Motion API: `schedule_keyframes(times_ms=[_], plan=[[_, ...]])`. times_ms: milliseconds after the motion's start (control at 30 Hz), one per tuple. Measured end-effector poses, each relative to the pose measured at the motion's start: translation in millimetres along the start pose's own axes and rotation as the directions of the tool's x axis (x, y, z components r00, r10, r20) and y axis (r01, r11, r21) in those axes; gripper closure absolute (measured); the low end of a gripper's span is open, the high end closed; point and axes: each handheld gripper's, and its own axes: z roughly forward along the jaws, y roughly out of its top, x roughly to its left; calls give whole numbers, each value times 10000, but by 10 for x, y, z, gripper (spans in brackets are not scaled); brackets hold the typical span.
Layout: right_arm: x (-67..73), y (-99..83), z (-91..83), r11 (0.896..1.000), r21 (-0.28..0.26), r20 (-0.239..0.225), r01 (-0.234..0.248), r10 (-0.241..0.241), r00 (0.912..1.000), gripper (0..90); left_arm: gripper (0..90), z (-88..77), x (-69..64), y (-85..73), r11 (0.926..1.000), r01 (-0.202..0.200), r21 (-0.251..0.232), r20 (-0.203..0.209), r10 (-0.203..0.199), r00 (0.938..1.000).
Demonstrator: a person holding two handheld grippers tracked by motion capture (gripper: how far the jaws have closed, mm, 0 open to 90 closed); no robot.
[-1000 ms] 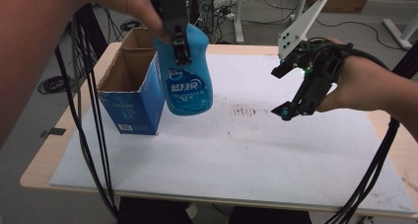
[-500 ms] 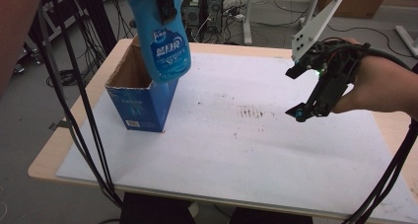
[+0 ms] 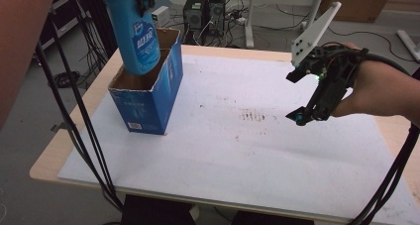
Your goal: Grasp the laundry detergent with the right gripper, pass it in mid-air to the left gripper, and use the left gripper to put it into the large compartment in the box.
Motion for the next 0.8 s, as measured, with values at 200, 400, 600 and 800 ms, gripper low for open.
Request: schedule_keyframes(times_ms=[200,400,600,800], plan=[[-3,1,7,10000,27,-2,-16,16,10000,6,379,184,89,20,9997,-88,237,137,85,9999],[-16,11,23,10000,46,13,-18,18,10000,6,379,479,56,64,9901,-1304,520,291,1290,9912],[-9,-12,22,10000,-35,10,-11,11,10000,6,380,801,28,74,9595,-2751,605,465,2726,9610],[-13,-39,44,9999,33,-5,-117,117,9999,6,380,1095,8,70,9021,-4278,560,150,4277,9038]])
